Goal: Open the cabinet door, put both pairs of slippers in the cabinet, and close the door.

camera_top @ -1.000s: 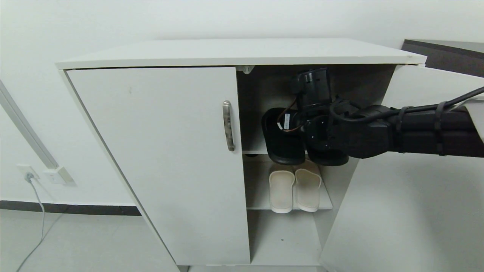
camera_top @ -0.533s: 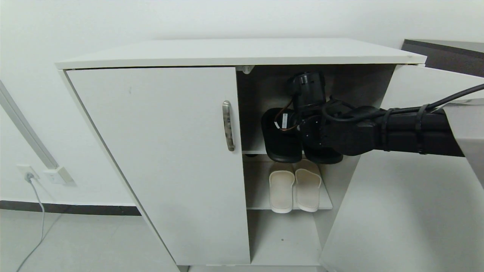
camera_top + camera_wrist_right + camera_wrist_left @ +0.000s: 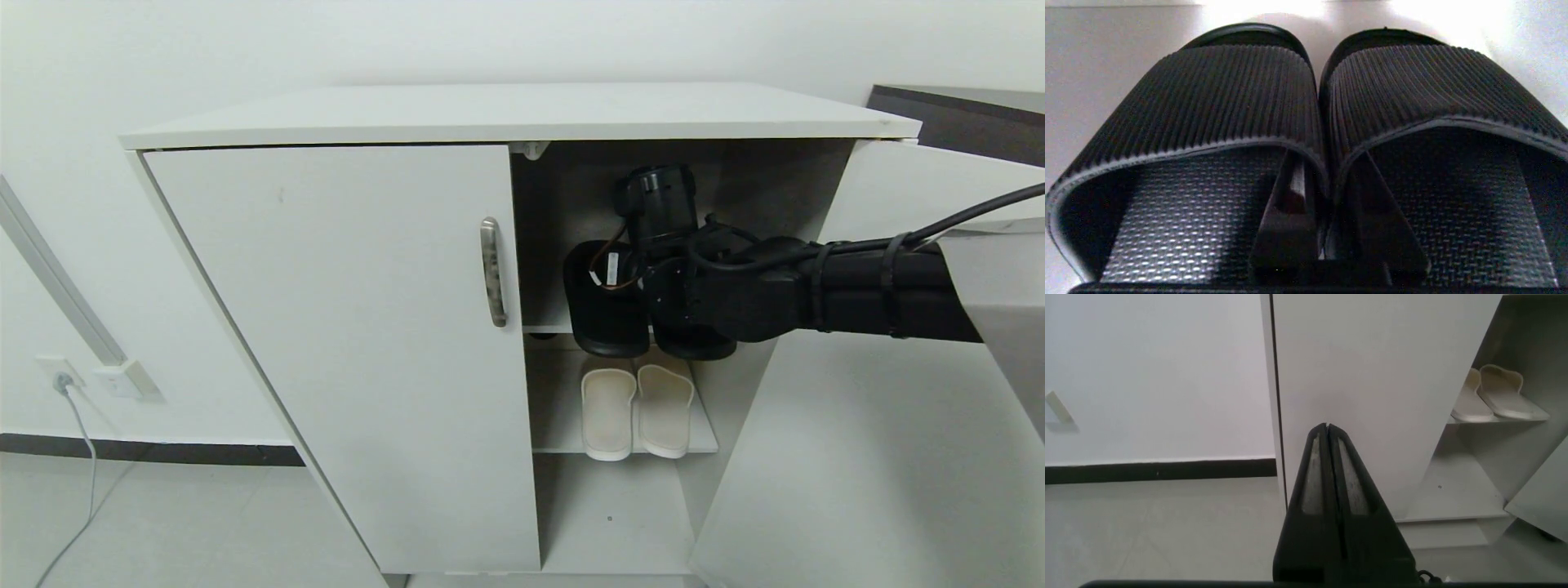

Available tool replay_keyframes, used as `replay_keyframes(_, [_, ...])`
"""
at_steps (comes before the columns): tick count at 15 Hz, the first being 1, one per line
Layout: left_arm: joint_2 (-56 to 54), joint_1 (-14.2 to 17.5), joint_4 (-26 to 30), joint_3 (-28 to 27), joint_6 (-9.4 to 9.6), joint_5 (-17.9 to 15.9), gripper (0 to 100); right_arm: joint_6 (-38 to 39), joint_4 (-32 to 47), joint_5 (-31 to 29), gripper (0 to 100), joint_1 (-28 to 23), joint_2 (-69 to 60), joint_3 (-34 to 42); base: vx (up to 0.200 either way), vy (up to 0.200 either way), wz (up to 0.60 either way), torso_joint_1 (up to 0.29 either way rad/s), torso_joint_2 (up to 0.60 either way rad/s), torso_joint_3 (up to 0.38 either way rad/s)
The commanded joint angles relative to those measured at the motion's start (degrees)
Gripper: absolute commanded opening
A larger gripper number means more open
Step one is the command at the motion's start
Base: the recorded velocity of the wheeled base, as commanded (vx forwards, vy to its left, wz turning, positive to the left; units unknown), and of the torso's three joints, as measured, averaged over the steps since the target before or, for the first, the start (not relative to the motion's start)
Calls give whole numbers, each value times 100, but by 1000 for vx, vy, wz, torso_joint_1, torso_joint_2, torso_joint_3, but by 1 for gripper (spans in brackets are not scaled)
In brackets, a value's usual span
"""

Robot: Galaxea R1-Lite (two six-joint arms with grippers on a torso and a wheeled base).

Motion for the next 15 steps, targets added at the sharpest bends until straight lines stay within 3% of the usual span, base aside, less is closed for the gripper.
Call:
replay_keyframes(1, [9,1,0,1,-4,-2,0,1,-2,-1,0,3,15,2,0,0,0,0,0,0])
replay_keyframes(5, [9,1,-9,1,4,-2,0,1,-2,-1,0,3,15,11,0,0,0,0,0,0])
replay_keyframes(6, [9,1,0,1,4,-2,0,1,-2,-10,100,3,24,11,0,0,0,0,0,0])
replay_keyframes(10, [0,1,0,1,-4,-2,0,1,7,-10,100,12,-29,178,0,0,0,0,0,0])
replay_keyframes(15, [9,1,0,1,-4,-2,0,45,-72,-27,100,152,-591,986,0,0,0,0,0,0])
